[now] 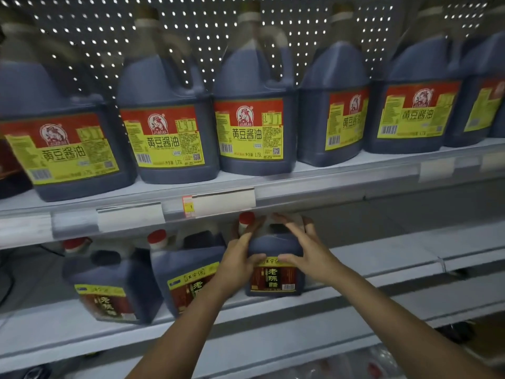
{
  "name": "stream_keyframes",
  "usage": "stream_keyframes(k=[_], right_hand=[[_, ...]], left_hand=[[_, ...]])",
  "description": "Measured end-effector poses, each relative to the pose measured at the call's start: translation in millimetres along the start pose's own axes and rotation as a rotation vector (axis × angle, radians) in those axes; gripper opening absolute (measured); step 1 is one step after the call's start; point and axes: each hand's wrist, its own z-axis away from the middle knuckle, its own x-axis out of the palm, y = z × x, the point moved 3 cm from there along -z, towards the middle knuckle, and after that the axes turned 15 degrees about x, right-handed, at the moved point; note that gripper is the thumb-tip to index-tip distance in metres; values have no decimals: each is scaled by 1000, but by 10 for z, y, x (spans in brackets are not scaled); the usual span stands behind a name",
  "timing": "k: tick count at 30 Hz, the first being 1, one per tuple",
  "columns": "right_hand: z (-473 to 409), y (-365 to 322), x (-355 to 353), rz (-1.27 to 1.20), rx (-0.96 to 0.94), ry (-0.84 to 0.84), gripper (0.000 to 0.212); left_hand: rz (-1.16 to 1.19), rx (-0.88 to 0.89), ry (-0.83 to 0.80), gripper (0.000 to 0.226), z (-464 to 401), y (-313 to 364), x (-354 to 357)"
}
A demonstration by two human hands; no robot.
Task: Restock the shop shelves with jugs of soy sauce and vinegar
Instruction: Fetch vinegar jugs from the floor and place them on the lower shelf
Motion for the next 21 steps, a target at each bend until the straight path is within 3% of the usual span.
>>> stream_keyframes(k=[5,10,16,21], right_hand=[[51,72,33,49,-19,50,90],[-18,31,188,56,-20,171,82],[-54,100,152,114,4,112,77],[-57,85,93,39,51,47,80]], left_hand=[[-26,-24,25,63,18,135,7],[-51,23,73,70,-34,241,-68],[-78,28,49,77,4,367,-118],[-195,-80,-32,51,19,437,-122]])
